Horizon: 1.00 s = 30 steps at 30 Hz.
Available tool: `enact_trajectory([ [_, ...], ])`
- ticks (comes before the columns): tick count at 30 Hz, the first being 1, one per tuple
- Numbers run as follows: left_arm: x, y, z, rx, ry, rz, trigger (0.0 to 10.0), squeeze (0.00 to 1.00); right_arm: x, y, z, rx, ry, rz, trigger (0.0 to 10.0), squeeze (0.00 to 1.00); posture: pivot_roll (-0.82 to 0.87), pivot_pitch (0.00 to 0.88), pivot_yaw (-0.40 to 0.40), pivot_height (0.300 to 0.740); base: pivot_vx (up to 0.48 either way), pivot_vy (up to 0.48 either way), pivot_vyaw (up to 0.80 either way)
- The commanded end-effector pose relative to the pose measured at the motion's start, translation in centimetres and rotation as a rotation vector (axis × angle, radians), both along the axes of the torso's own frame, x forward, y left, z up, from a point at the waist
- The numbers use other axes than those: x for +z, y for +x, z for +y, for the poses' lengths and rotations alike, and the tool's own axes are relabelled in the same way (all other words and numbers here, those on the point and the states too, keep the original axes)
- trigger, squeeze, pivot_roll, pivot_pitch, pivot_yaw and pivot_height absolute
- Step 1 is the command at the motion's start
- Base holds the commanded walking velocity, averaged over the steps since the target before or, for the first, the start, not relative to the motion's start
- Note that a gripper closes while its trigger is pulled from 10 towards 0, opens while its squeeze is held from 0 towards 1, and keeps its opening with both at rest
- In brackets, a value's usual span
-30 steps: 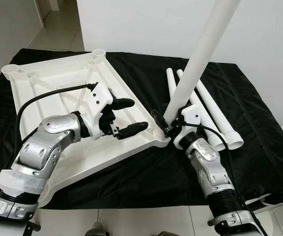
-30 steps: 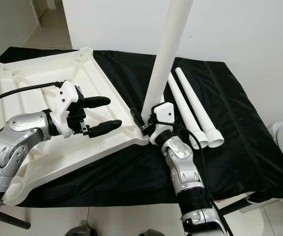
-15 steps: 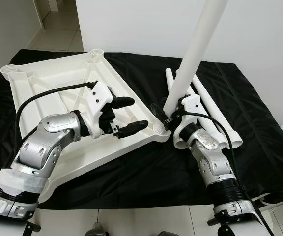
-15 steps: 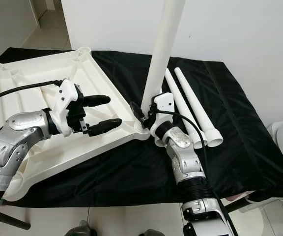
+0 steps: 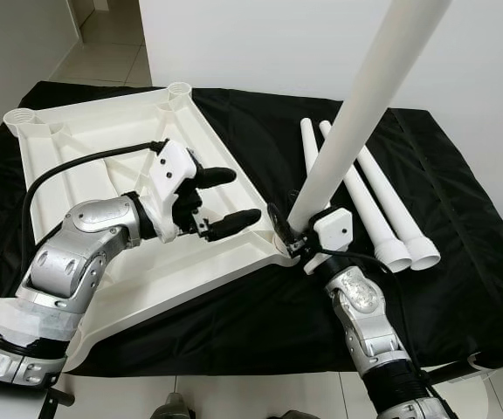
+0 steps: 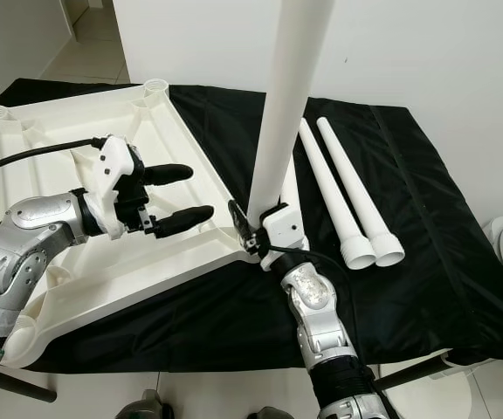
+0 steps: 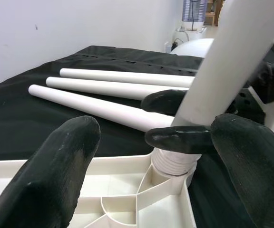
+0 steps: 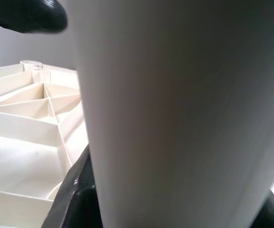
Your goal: Building children table
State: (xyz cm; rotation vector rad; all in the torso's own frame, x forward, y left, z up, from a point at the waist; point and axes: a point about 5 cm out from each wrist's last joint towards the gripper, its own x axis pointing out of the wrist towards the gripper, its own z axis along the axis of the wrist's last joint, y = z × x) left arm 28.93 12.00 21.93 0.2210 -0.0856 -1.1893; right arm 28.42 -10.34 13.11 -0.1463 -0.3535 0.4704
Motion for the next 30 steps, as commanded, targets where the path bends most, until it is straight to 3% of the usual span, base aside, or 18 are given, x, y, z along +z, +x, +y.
enact_trajectory([
  [1, 0.1, 0.0, -0.1, -0.045, 0.013, 0.008, 10.0, 0.00, -1.7, -0.3, -0.6, -0.027, -0.041, 0.071, 10.0, 0.00, 0.08, 0.022, -0.042, 0.740, 0.000, 0.000, 0.00],
  [5, 0.4, 0.6, 0.0, -0.026, 0.008, -0.005, 10.0, 0.00, -0.3, -0.2, -0.8, -0.063, -0.045, 0.000, 10.0, 0.00, 0.08, 0.022, -0.033, 0.740, 0.000, 0.000, 0.00],
  [11, 1.4, 1.3, 0.1, -0.008, -0.021, -0.029, 10.0, 0.00, 3.8, 0.1, -1.6, -0.099, 0.073, -0.145, 10.0, 0.00, 0.09, 0.021, -0.037, 0.740, 0.000, 0.000, 0.00],
  [19, 2.8, 2.1, -0.2, 0.002, -0.098, -0.048, 10.0, 0.00, 7.6, 0.5, -3.1, -0.116, 0.184, -0.193, 10.0, 0.00, 0.07, 0.012, -0.035, 0.740, 0.000, 0.000, 0.00],
  [25, 3.0, 2.6, -0.7, 0.001, -0.104, -0.065, 10.0, 0.00, 7.3, 0.5, -3.0, -0.117, 0.145, -0.189, 10.0, 0.00, 0.06, 0.007, -0.036, 0.740, 0.000, 0.000, 0.00],
  [27, 3.2, 2.7, -0.9, -0.001, -0.108, -0.070, 10.0, 0.00, 6.2, 0.6, -2.6, -0.122, 0.146, -0.112, 10.0, 0.00, 0.06, 0.007, -0.036, 0.740, 0.000, 0.000, 0.00],
  [30, 3.2, 2.7, -0.9, -0.001, -0.109, -0.070, 10.0, 0.00, 5.8, 0.7, -2.5, -0.123, 0.157, -0.085, 10.0, 0.00, 0.06, 0.006, -0.036, 0.740, 0.000, 0.000, 0.00],
])
